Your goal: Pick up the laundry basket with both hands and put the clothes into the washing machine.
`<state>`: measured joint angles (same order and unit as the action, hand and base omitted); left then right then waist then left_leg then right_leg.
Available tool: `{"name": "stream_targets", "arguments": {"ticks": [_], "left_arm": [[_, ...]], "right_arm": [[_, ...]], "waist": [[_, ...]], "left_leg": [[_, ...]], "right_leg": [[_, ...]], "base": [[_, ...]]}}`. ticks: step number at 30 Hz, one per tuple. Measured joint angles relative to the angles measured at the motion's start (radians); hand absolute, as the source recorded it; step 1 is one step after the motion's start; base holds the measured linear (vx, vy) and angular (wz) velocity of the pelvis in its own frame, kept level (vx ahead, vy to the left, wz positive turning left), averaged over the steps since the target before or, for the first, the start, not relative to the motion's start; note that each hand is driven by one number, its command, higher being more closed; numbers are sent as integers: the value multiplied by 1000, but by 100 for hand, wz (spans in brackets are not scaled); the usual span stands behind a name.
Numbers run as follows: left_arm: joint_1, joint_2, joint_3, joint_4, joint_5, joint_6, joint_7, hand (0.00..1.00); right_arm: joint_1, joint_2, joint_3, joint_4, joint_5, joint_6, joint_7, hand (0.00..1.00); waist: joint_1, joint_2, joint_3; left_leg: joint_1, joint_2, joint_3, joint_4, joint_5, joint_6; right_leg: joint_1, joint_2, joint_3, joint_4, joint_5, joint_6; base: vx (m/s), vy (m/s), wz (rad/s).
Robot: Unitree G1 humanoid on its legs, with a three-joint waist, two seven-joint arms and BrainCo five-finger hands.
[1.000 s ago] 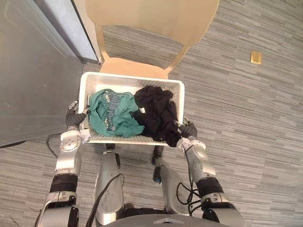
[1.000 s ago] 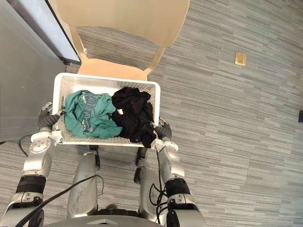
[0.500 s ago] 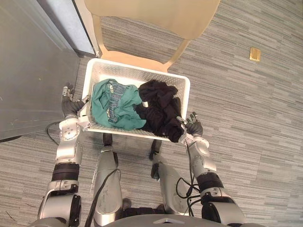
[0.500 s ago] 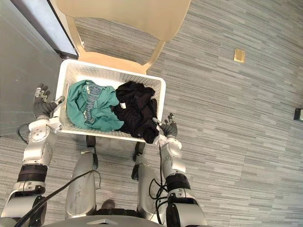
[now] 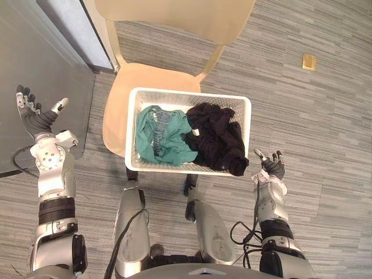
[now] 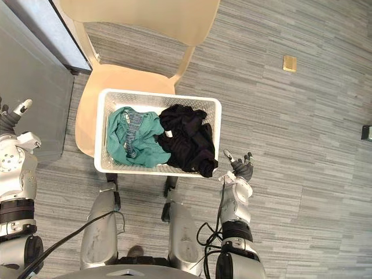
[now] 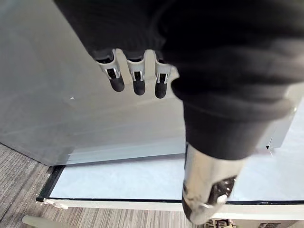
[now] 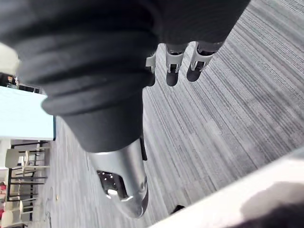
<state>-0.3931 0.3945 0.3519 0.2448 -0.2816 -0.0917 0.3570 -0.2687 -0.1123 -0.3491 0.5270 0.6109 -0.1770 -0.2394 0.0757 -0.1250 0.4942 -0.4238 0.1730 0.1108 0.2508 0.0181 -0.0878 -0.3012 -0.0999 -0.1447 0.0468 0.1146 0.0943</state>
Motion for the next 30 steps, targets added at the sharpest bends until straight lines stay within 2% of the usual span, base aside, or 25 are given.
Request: {"name": "stream_targets", "arguments": {"ticks": [3, 7, 11, 13, 16, 19, 21, 22, 24, 27, 30], "left_arm": [[0, 4, 0, 0, -11, -8, -1, 0], [0, 19, 3, 0, -32, -10, -12, 0], [20, 17, 3, 1, -34, -12, -14, 0], [46, 7, 8, 1, -62, -19, -14, 0], [69, -21, 32, 2, -75, -23, -14, 0], [116, -53, 41, 2, -91, -27, -11, 0], [156, -79, 41, 2, -110, -27, -12, 0], [164, -87, 41, 2, -111, -27, -12, 0], [199, -114, 42, 2, -113, -28, -15, 0], [256, -167, 41, 1, -129, -30, -24, 0], [316, -212, 34, -1, -129, -30, -38, 0]], "right_arm": [[-2, -19, 2, 0, 94, -16, 64, 0], [-24, -39, 23, 3, 99, -14, 100, 0], [-63, -46, 31, 40, 121, -13, 106, 0], [-69, -49, 30, 56, 177, -13, 106, 0], [-103, -82, 24, 115, 184, -7, 91, 0], [-224, -183, -14, 233, 179, 45, 22, 0], [-425, -362, 38, 378, 154, 100, -23, 0], [-483, -417, 72, 417, 128, 119, -23, 0], [-685, -594, 220, 505, 21, 171, 12, 0], [-801, -677, 297, 522, -39, 180, 65, 0], [-792, -668, 311, 511, -98, 185, 86, 0]], "waist": [[4, 0, 0], [8, 0, 0], [14, 0, 0], [20, 0, 0], [28, 0, 0], [30, 0, 2], [33, 3, 11], [35, 8, 14], [41, 26, 27], [71, 26, 27], [98, 27, 27]], "left_leg": [[-1, 0, -1, 2, 1, 0], [-8, 0, -3, 10, 0, 0], [-12, 0, 1, 12, 0, 0], [-14, 0, 1, 12, 0, 0], [-18, -1, -1, 12, 0, 0], [-32, -3, -12, 19, 0, 1], [-40, -3, -13, 30, 0, 2], [-47, -3, -17, 37, 0, 2], [-62, -2, -30, 53, -1, 3], [-62, 2, -34, 65, -6, 6], [-64, 4, -44, 88, -22, 5]], "right_leg": [[0, 0, 1, 0, 1, 0], [0, 0, 0, -6, 7, 0], [5, 1, 4, -29, 23, -1], [4, 2, 5, -33, 25, -1], [4, 2, 2, -38, 28, -1], [2, 2, -4, -44, 33, 1], [4, 2, -4, -57, 47, 1], [4, 3, -5, -59, 51, 2], [3, 5, -13, -60, 57, 2], [10, 9, -16, -60, 58, 1], [26, 12, -27, -61, 58, 1]], "base": [[0, 0, 0], [0, 0, 0], [-17, -9, -3], [0, 0, 0], [-3, -7, 2], [-11, -16, 6], [-20, -6, 0], [-54, -10, 5], [-56, -15, 7], [-15, -18, 2], [-12, -17, 7]]}}
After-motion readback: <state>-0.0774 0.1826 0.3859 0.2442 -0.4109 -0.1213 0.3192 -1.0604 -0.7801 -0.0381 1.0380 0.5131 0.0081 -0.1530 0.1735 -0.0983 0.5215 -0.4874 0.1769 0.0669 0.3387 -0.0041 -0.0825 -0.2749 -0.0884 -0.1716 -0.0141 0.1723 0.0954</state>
